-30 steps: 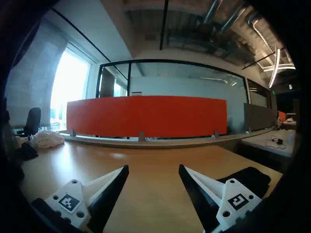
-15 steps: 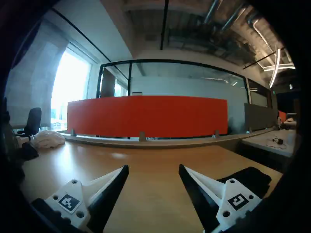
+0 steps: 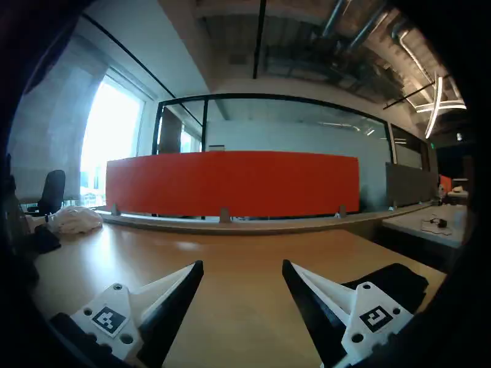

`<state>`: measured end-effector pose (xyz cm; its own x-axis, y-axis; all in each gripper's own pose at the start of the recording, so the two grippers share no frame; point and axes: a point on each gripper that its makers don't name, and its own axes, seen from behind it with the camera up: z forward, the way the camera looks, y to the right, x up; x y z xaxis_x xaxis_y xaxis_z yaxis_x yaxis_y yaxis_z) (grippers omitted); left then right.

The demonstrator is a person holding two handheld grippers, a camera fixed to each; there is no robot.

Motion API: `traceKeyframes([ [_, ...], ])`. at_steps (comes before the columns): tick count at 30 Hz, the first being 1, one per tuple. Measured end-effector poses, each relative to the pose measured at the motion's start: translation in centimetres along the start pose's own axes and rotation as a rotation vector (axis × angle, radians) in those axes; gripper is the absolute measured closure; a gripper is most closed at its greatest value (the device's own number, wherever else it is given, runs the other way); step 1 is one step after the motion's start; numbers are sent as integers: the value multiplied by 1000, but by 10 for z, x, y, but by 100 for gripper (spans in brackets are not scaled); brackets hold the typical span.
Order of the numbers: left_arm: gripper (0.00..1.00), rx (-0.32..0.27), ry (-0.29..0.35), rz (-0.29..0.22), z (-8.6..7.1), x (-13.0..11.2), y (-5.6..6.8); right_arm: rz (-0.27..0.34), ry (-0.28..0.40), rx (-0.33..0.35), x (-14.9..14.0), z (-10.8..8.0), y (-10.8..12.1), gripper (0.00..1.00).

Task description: Fold towel

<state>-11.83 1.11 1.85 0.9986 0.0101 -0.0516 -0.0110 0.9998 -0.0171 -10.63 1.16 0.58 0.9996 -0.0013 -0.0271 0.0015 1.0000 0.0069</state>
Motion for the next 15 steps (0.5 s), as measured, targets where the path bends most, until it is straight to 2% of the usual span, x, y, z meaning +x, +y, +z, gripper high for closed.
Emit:
traceKeyframes([
  [15, 8, 0, 0, 0, -1, 1, 0, 0, 0, 0, 1, 0, 1, 0],
])
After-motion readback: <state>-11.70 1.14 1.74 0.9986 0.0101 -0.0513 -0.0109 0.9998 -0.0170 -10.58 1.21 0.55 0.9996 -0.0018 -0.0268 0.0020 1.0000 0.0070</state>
